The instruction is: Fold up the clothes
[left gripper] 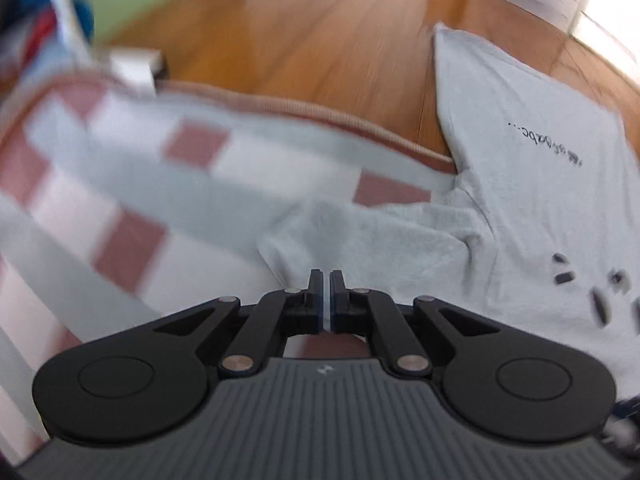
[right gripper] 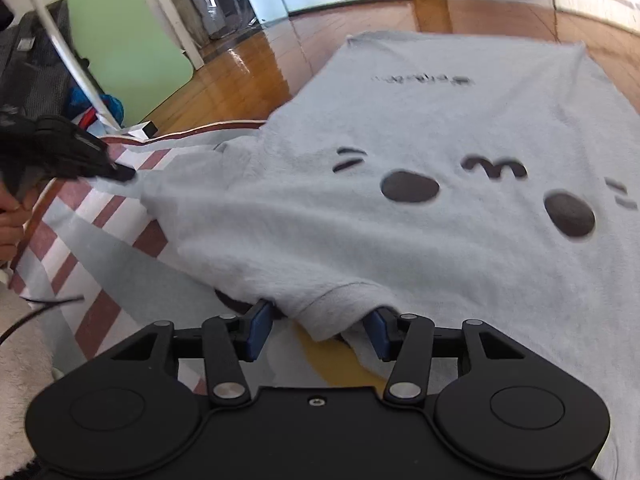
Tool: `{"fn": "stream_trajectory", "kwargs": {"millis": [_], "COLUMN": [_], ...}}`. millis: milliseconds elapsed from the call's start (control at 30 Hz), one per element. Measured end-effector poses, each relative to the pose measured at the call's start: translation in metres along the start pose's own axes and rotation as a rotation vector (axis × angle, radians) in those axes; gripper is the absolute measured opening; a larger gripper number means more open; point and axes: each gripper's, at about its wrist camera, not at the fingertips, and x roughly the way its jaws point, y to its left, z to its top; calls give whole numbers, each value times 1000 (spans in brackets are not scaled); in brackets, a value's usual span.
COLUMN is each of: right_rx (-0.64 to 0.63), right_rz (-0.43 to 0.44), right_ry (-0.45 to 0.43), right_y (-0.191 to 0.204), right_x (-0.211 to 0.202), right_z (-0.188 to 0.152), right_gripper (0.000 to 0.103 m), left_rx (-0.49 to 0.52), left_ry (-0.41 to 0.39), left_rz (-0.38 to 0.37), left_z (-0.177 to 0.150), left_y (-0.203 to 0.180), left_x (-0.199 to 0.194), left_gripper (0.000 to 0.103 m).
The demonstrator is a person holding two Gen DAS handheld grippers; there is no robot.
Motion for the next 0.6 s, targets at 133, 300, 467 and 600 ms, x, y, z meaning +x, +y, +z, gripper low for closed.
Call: {"fn": "stream_trajectory", "kwargs": {"millis": [133, 300, 467, 600], "right_rx": [63, 176, 170, 133], "right_rz": [204, 446, 249, 208], "right_ry": [-18, 38, 84, 102], "right_y": [-1, -35, -57, -50], "right_x": [-19, -46, -57, -64], "right_z": [18, 4, -13, -20], "right_gripper": [11, 6, 4, 4], "left_rx": [-66, -186, -319, -337], "left_ry": [-3, 61, 93, 145], "left_rz": [-37, -72, -69, -75], "left_z": [2, -2, -6, -10], "left_y": [5, 29, 45, 43], "left_x": [-1, 11, 21, 32], "left_gripper": [5, 14, 56, 65]}}
